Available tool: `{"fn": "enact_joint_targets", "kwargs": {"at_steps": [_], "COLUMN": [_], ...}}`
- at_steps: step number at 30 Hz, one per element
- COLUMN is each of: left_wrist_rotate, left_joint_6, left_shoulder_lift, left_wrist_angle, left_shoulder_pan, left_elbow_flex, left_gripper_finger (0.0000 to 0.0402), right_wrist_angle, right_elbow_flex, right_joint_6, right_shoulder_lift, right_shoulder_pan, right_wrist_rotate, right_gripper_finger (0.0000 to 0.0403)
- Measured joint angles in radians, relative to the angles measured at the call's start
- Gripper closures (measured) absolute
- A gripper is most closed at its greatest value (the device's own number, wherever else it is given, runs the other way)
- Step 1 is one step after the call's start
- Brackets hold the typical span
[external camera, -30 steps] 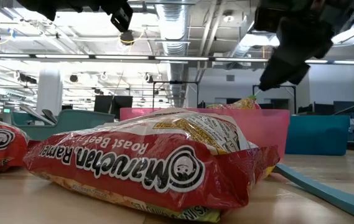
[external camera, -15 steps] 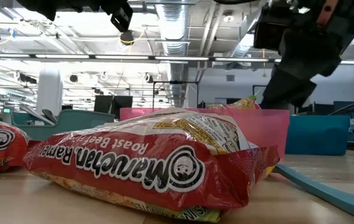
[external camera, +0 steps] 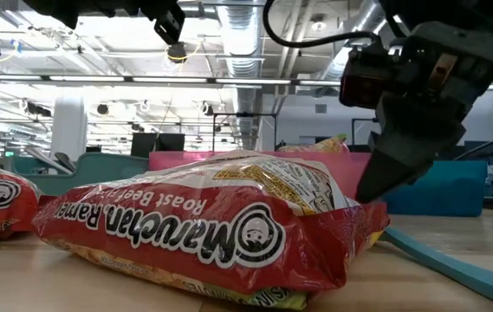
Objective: Pick & Place Food Item
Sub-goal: Adjust the red bin
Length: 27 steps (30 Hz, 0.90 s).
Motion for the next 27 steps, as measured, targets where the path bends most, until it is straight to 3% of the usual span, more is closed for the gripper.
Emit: {"fn": "enact_joint_targets", "kwargs": {"at_steps": [8, 18, 27], "left_wrist_rotate": [0.000, 0.000, 0.000], "left_joint_6": [0.000, 0.000, 0.000], "left_shoulder_lift": [0.000, 0.000, 0.000], "left_wrist_angle": [0.000, 0.000, 0.000], "left_shoulder_pan": [0.000, 0.000, 0.000], "left_elbow_flex": [0.000, 0.000, 0.000], "left_gripper_finger": [0.0329, 0.0329, 0.0329], "right_wrist_angle": [0.005, -0.022, -0.044], "right_elbow_flex": [0.000, 0.000, 0.001], "right_joint_6": [0.016, 0.044, 0.041], "right_shoulder_lift": [0.002, 0.001, 0.001], "right_shoulder_pan": [0.006, -0.006, -0.007], "right_wrist_rotate": [-0.013, 0.046, 0.128], "right_gripper_finger": [0.0322, 0.0324, 0.0368]}}
